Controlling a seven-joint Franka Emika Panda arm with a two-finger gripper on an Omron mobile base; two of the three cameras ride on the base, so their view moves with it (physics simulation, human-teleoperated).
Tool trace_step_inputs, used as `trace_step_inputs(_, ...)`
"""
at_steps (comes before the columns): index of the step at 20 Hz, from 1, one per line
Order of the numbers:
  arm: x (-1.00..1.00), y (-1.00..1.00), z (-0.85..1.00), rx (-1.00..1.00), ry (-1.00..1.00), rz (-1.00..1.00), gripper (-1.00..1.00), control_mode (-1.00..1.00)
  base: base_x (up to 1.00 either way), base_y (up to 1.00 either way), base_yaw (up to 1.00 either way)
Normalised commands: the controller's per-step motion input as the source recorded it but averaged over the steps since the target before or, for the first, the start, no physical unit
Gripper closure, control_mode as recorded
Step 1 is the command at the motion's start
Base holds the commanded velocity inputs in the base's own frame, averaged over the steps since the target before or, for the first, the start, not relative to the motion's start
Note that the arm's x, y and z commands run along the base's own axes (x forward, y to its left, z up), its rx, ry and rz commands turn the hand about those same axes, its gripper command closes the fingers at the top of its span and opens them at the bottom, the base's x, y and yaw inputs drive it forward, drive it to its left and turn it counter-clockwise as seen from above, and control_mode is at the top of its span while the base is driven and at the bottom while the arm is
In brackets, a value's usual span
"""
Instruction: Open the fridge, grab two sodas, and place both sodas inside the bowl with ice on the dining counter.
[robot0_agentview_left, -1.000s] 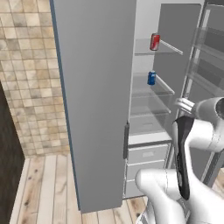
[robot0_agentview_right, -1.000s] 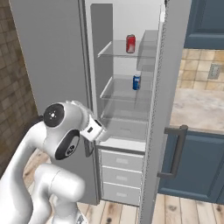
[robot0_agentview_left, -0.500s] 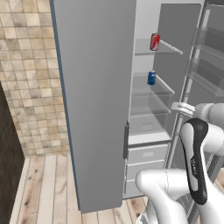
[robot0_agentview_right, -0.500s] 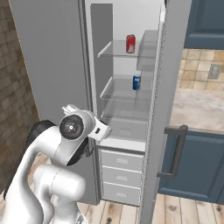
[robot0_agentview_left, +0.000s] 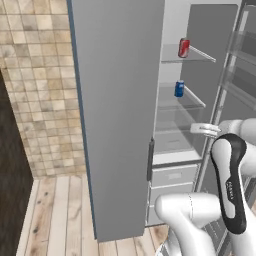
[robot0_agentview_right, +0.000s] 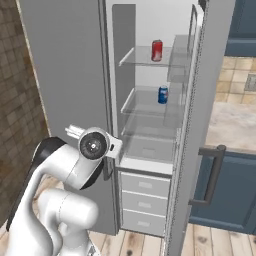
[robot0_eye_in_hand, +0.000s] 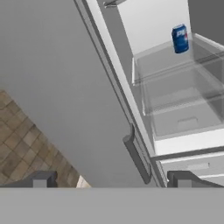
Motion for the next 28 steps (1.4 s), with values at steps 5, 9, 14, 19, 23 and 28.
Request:
trace_step_inputs(5, 0.00, 0.00, 0.00, 0.00, 0.00, 0.00, -1.00, 1.00, 0.00, 0.12, -0.29)
trace_step_inputs(9, 0.00, 0.00, 0.00, 0.00, 0.00, 0.00, -1.00, 1.00, 0.00, 0.12, -0.40)
trace_step_inputs(14, 0.00, 0.00, 0.00, 0.00, 0.00, 0.00, -1.00, 1.00, 0.07, 0.51, -0.37)
trace_step_inputs(19, 0.00, 0.00, 0.00, 0.00, 0.00, 0.00, -1.00, 1.00, 0.29, 0.58, -0.24)
trace_step_inputs(23, 0.00, 0.00, 0.00, 0.00, 0.00, 0.00, -1.00, 1.00, 0.51, 0.21, -0.09)
trace_step_inputs(28, 0.00, 0.00, 0.00, 0.00, 0.00, 0.00, -1.00, 1.00, 0.59, 0.03, -0.03)
